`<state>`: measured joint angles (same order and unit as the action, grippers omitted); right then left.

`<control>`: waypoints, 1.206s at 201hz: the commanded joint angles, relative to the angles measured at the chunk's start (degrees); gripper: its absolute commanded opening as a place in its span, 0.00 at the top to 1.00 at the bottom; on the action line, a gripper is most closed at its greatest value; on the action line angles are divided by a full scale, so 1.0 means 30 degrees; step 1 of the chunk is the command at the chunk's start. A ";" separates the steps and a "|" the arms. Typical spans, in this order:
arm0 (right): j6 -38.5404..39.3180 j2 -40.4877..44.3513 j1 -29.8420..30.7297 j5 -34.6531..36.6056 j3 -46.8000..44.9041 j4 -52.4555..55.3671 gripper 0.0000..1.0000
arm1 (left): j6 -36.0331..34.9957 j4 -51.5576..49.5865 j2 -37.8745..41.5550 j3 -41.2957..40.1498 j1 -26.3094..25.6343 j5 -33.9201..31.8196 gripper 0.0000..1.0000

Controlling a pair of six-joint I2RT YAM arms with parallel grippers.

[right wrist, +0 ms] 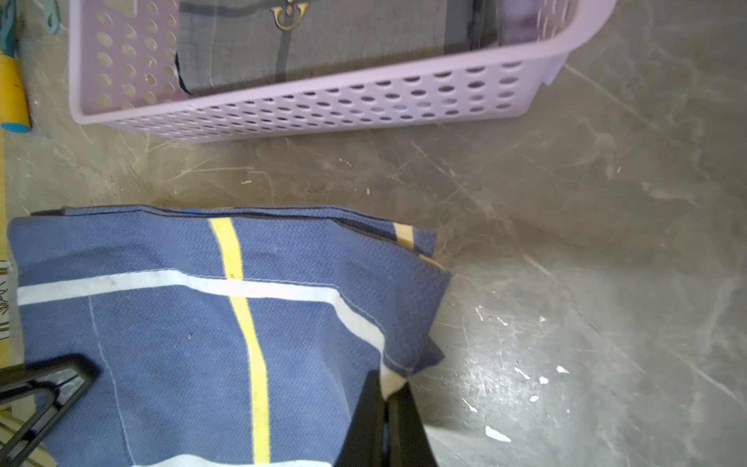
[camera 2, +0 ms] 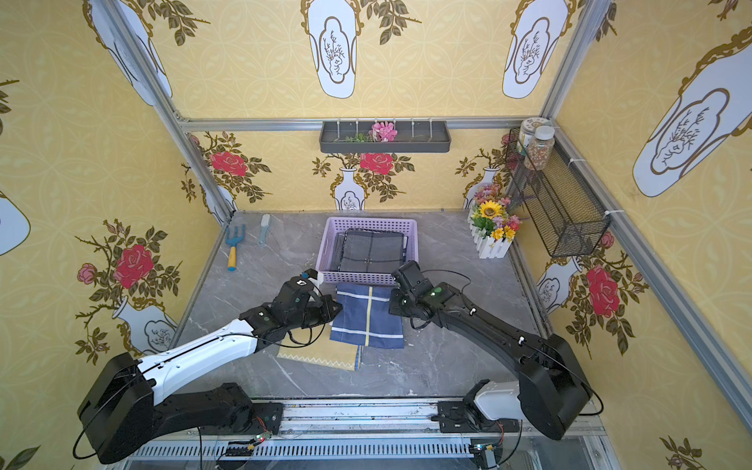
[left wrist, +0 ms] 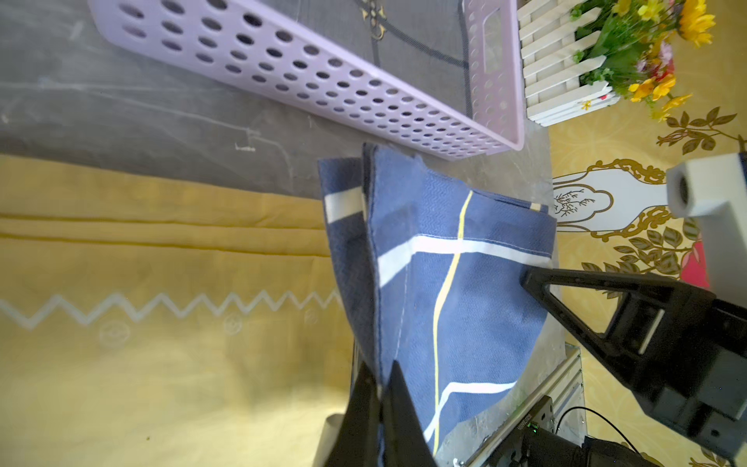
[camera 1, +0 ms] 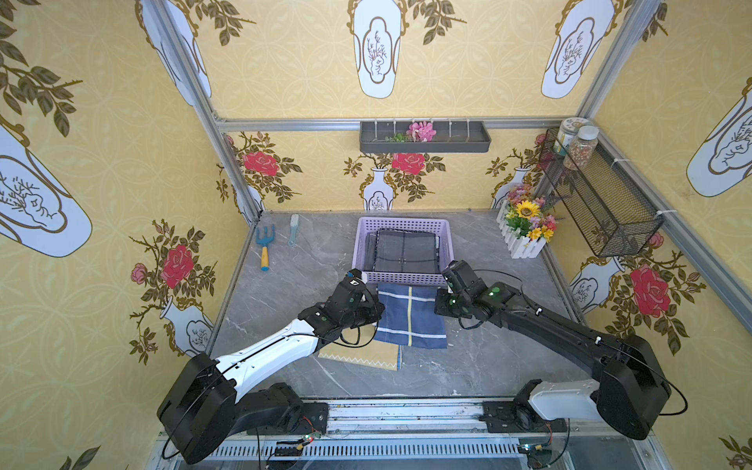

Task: Put the folded pillowcase in the basket
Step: Place the pillowcase in the basket.

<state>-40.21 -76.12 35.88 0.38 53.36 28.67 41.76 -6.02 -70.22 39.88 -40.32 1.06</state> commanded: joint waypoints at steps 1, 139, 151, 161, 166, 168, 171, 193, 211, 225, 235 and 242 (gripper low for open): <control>0.0834 0.0069 -0.0302 0.0429 0.0736 0.0216 1.00 | -0.1126 -0.0219 -0.0305 0.0735 0.0380 -0.0035 1.00; 0.4012 -0.3138 -0.3791 -0.0735 0.5966 -0.0982 1.00 | -0.4664 0.0816 -0.4546 0.6514 0.3782 0.2463 1.00; 0.4081 -0.3707 -0.4020 -0.0938 0.6599 -0.1156 1.00 | -0.4850 0.1124 -0.5028 0.6957 0.4194 0.2717 1.00; 0.4140 -0.4150 -0.4202 -0.1035 0.7073 -0.1386 1.00 | -0.4982 0.1183 -0.5438 0.7353 0.4509 0.3049 1.00; 0.4151 -0.4366 -0.4249 -0.1104 0.7307 -0.1474 1.00 | -0.5051 0.1228 -0.5630 0.7551 0.4587 0.3101 1.00; 0.4161 -0.4474 -0.4312 -0.1163 0.7412 -0.1485 1.00 | -0.5052 0.1241 -0.5724 0.7643 0.4590 0.3147 1.00; 0.4183 -0.4631 -0.4360 -0.1227 0.7565 -0.1526 1.00 | -0.5051 0.1245 -0.5805 0.7759 0.4591 0.3171 1.00; 0.4344 -0.5683 -0.4663 -0.1479 0.8614 -0.1706 1.00 | -0.5292 0.1563 -0.6601 0.8413 0.5455 0.3630 1.00; 0.4483 -0.6426 -0.4890 -0.1534 0.9312 -0.1916 1.00 | -0.5479 0.1734 -0.7420 0.9041 0.5852 0.4053 1.00; 0.4532 -0.7079 -0.5099 -0.1590 0.9808 -0.2013 1.00 | -0.5521 0.1758 -0.8171 0.9565 0.6157 0.4459 1.00; 0.4526 -0.7559 -0.5289 -0.1721 1.0133 -0.2049 1.00 | -0.5504 0.1871 -0.8638 0.9831 0.6356 0.4661 1.00; 0.4533 -0.7859 -0.5406 -0.1836 1.0313 -0.2120 1.00 | -0.5509 0.1997 -0.8953 1.0001 0.6473 0.4822 1.00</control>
<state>-27.51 -97.43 20.67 -5.08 82.61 24.60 26.48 -2.22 -94.50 68.42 -22.02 13.52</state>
